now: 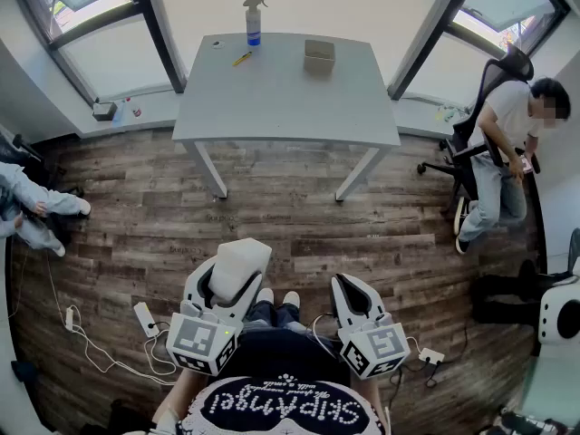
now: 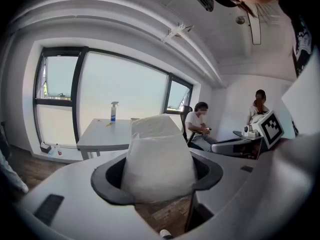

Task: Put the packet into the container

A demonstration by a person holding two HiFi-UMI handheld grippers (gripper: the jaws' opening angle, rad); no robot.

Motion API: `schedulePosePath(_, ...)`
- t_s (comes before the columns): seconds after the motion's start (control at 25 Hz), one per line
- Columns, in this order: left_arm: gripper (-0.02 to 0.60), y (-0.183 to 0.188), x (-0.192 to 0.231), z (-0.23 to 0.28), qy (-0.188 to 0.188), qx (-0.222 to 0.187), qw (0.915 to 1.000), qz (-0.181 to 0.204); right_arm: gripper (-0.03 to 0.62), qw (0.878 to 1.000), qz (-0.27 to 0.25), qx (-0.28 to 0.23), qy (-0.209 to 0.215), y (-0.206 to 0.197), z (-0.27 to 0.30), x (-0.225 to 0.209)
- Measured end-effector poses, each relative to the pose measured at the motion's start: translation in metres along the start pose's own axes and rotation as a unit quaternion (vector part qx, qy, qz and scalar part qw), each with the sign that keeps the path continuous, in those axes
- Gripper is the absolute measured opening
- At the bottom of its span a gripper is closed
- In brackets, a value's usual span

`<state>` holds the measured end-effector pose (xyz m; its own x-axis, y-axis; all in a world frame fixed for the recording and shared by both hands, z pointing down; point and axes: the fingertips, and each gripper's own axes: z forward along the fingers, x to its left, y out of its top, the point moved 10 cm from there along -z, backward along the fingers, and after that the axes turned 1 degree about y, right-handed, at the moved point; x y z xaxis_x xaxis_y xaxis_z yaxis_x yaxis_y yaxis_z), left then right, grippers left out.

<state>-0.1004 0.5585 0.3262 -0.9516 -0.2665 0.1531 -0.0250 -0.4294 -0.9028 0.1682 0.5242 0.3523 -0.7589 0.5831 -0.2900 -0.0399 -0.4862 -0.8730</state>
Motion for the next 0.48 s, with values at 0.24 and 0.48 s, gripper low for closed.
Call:
schedulePosePath(0.24, 0.288, 0.001, -0.007, 0.000, 0.001, -0.004, 1.0000, 0.001, 0.029, 1.000, -0.003, -0.002, 0.002, 0.000, -0.005, -0.004)
schedulePosePath(0.48, 0.288, 0.003, -0.014, 0.003, 0.002, -0.009, 0.9999, 0.004, 0.029, 1.000, -0.003, -0.006, 0.003, 0.001, -0.009, -0.011)
